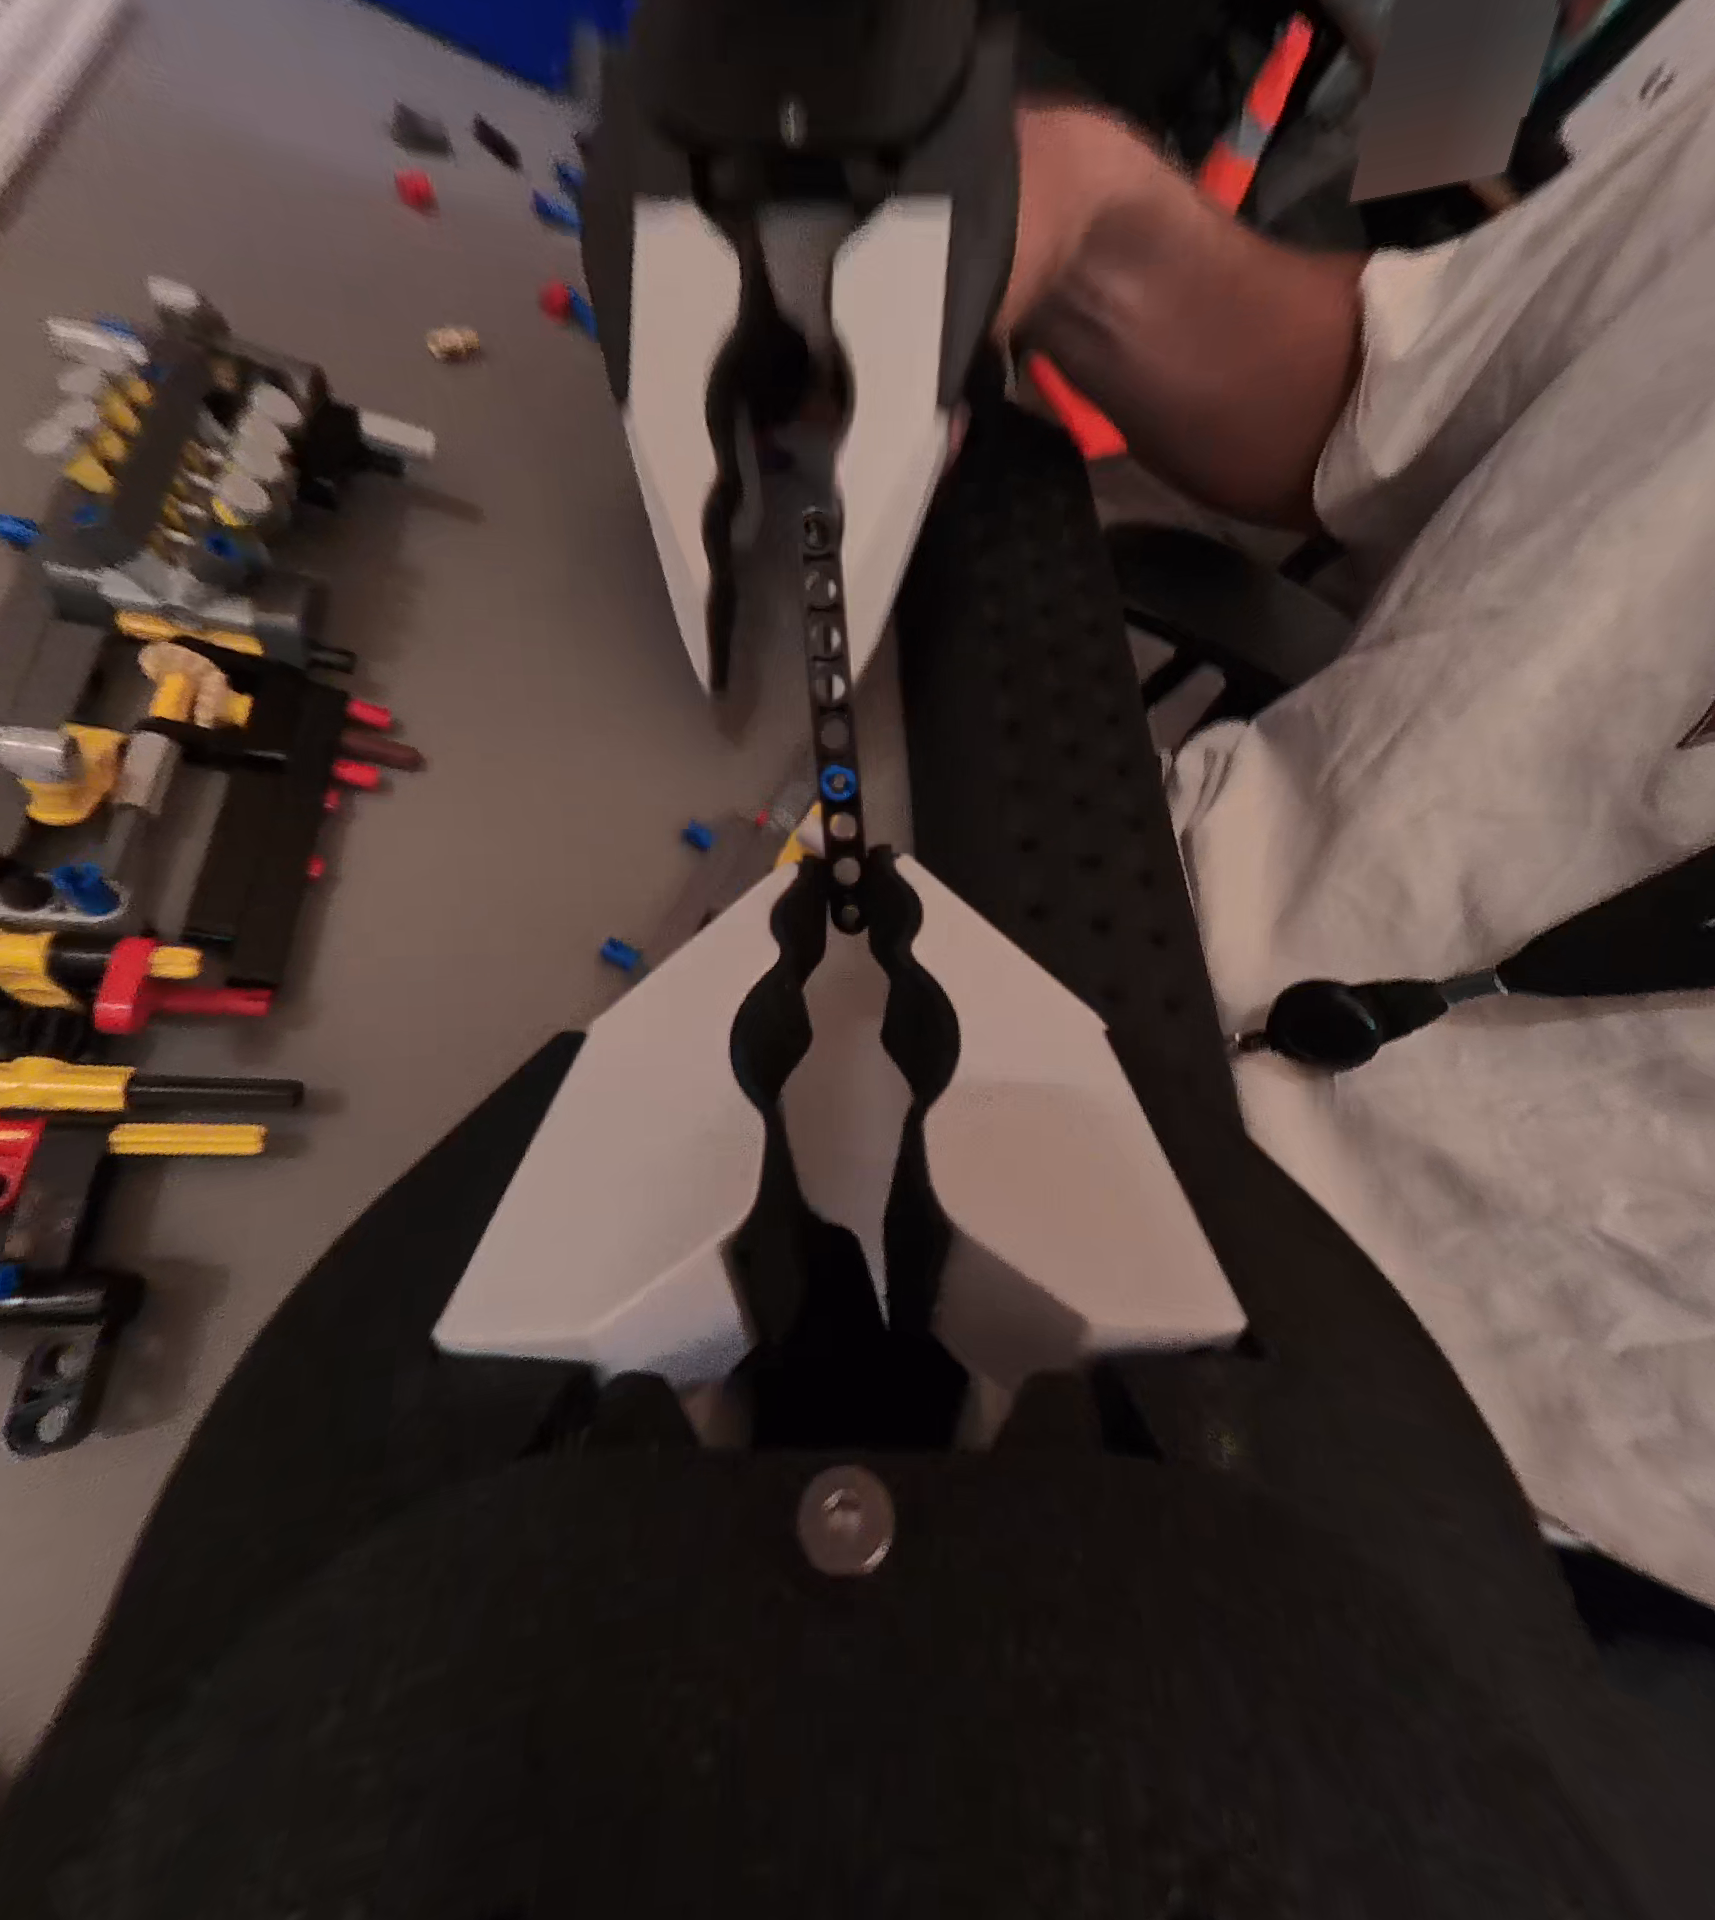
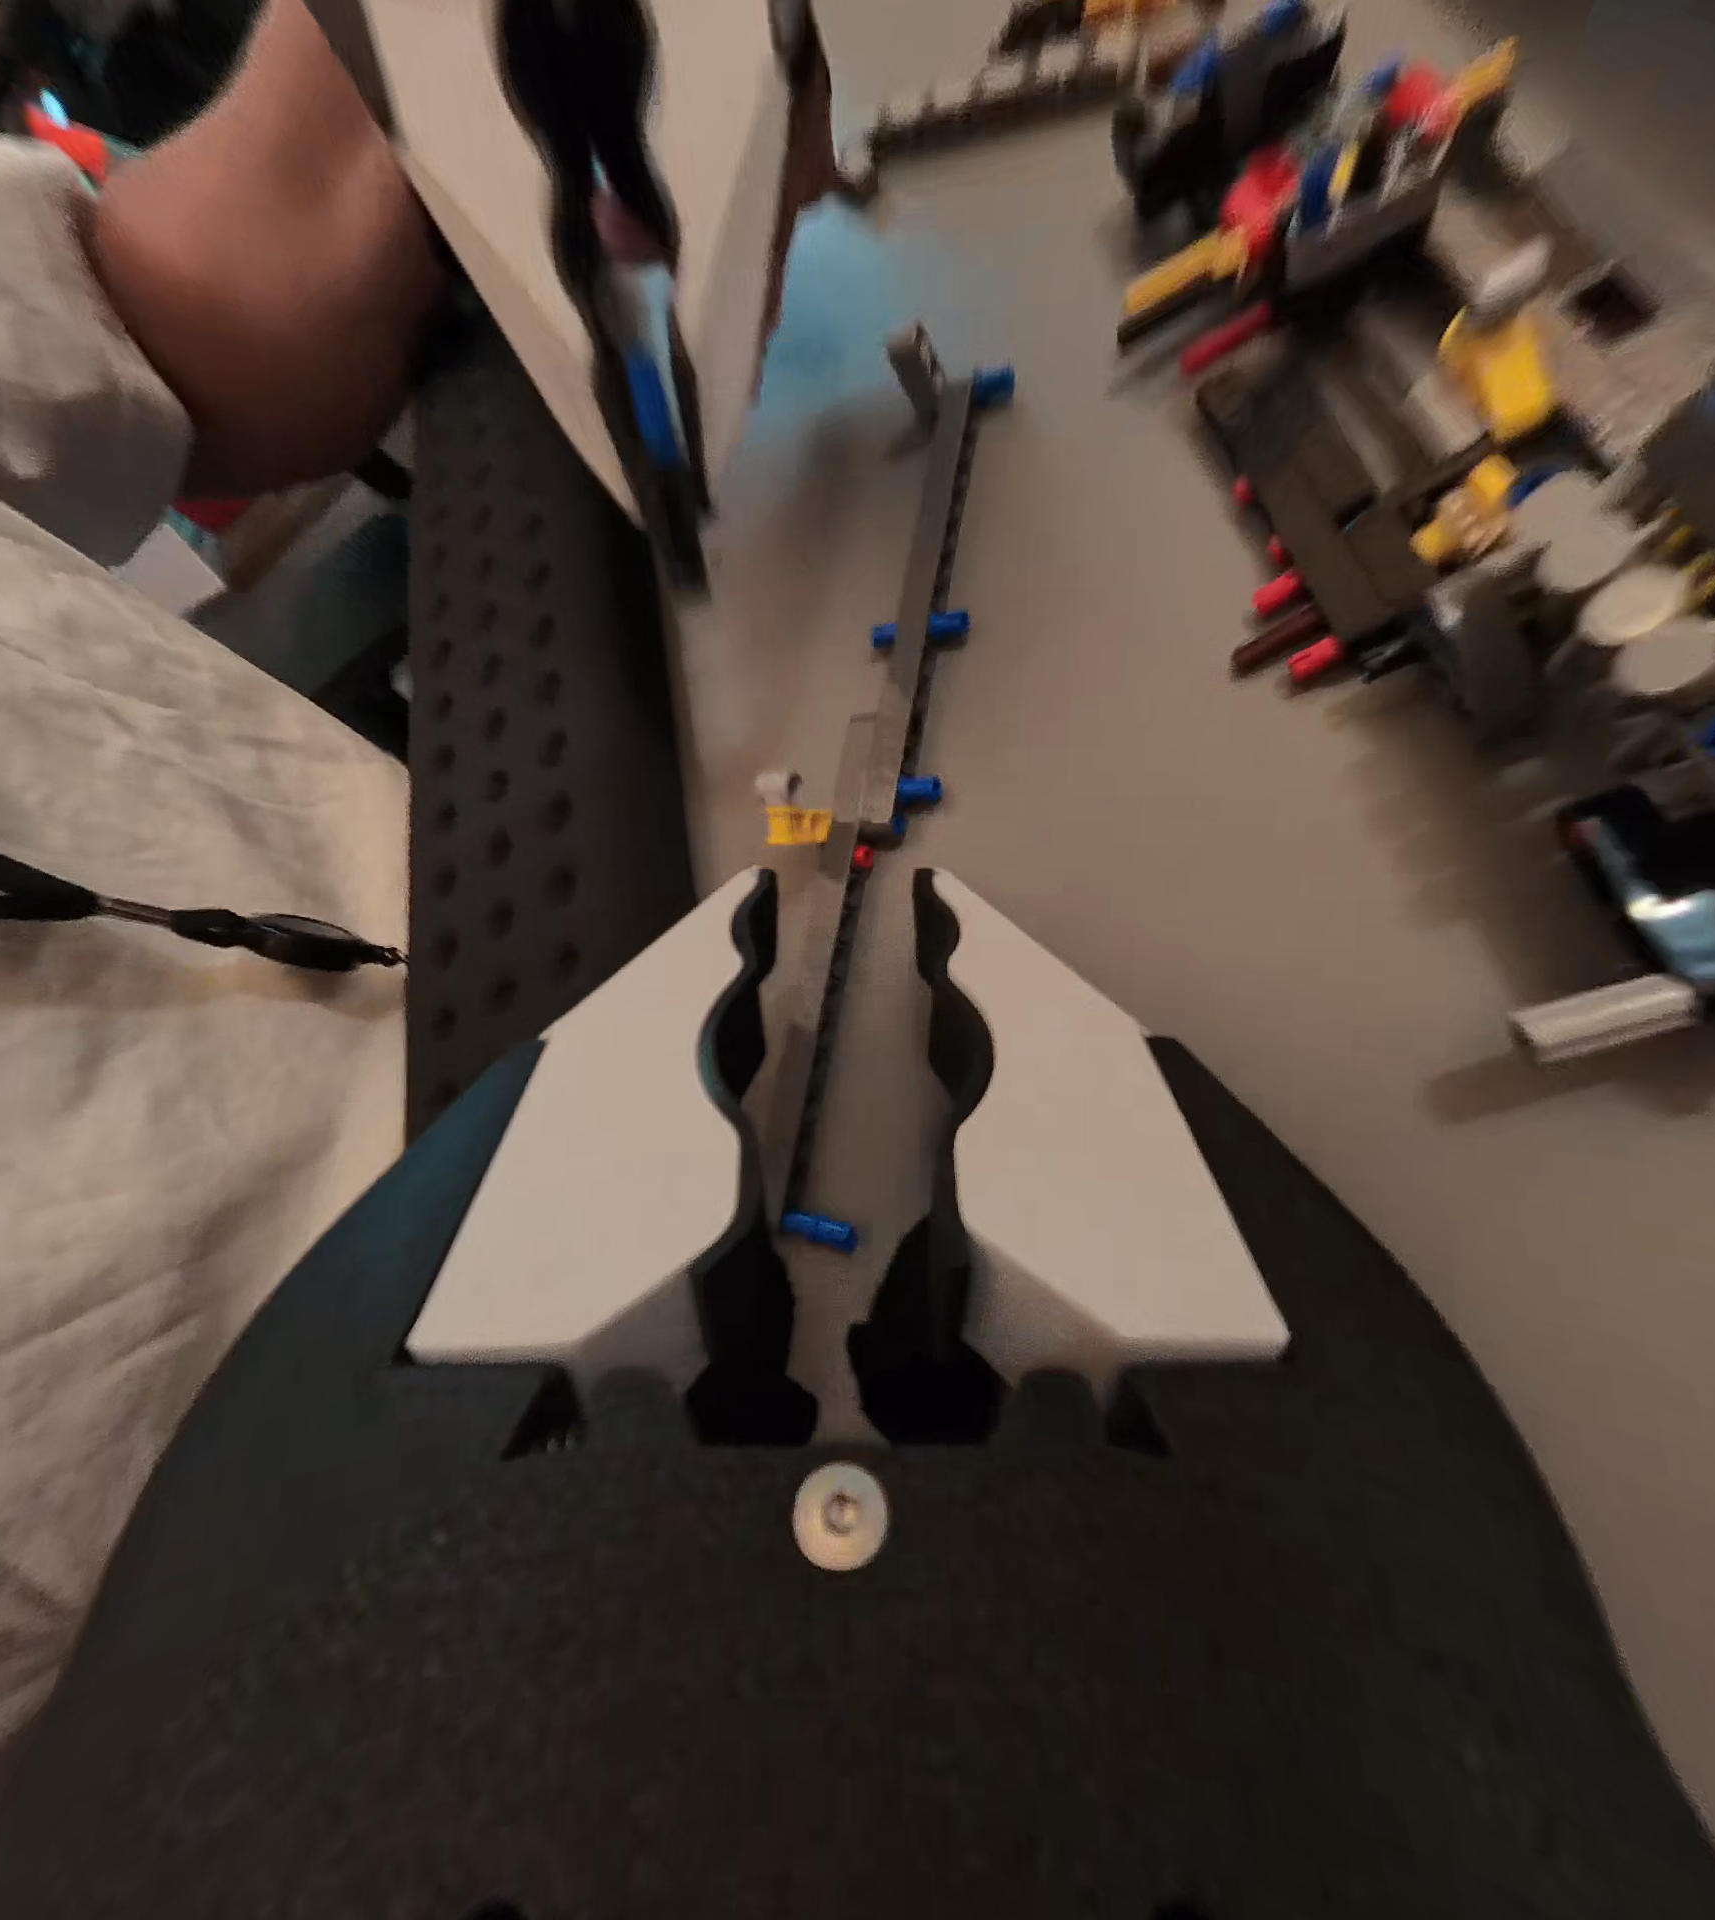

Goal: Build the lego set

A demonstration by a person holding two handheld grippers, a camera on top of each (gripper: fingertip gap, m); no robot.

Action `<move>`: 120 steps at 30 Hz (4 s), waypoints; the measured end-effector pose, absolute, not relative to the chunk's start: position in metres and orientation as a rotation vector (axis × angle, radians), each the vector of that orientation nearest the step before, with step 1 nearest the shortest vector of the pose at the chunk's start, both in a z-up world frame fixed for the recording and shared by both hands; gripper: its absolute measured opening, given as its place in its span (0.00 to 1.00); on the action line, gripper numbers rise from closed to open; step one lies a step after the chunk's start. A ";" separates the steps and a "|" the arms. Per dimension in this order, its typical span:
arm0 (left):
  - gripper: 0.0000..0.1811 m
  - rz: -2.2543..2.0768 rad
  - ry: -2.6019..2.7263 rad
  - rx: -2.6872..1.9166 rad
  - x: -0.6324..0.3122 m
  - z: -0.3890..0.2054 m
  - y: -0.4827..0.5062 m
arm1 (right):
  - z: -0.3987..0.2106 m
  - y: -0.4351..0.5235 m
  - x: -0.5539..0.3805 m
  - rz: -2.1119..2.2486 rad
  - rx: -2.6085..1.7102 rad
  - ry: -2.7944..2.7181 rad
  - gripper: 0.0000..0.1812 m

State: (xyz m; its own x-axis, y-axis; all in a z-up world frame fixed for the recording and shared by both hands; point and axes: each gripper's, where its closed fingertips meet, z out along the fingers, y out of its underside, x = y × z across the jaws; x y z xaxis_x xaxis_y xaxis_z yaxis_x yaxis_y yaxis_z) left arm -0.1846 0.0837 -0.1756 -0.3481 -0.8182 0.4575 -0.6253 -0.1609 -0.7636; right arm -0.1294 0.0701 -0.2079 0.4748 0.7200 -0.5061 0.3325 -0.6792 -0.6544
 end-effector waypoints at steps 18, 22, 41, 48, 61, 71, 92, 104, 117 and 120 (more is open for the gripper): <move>0.04 -1.195 2.741 -1.923 -0.128 -0.202 0.063 | -0.222 0.053 -0.103 0.406 -2.221 -1.267 0.05; 0.16 -1.088 2.628 -1.746 -0.139 -0.195 0.084 | -0.233 0.050 -0.101 0.588 -2.354 -1.129 0.05; 0.09 -0.892 2.331 -1.589 -0.173 -0.234 0.078 | -0.225 0.049 -0.108 0.693 -2.450 -1.204 0.14; 0.09 -0.951 2.220 -1.644 -0.177 -0.234 0.075 | -0.214 0.036 -0.112 0.661 -2.301 -1.224 0.19; 0.09 -1.007 2.213 -1.610 -0.177 -0.234 0.075 | -0.234 0.039 -0.106 0.558 -2.231 -1.269 0.12; 0.25 -1.002 2.251 -1.498 -0.175 -0.231 0.072 | -0.234 0.040 -0.105 0.582 -2.178 -1.358 0.12; 0.16 -0.682 2.252 -1.587 -0.157 -0.237 0.083 | -0.234 0.066 -0.114 0.602 -2.092 -1.371 0.12; 0.17 -0.593 2.380 -1.689 -0.160 -0.236 0.081 | -0.235 0.067 -0.114 0.589 -2.018 -1.333 0.12; 0.14 -0.536 2.550 -1.639 -0.160 -0.236 0.081 | -0.235 0.068 -0.115 0.632 -2.049 -1.335 0.12; 0.14 -0.562 2.556 -1.666 -0.161 -0.235 0.080 | -0.234 0.066 -0.109 0.651 -2.076 -1.359 0.13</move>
State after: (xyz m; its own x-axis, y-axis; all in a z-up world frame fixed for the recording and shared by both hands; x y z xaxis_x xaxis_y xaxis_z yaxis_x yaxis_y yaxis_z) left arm -0.1610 0.0803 -0.2351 -0.4228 -0.8916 0.1620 -0.8774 0.3580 -0.3193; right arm -0.1092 0.0657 -0.2338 0.3656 0.9265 -0.0889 0.6495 -0.3224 -0.6886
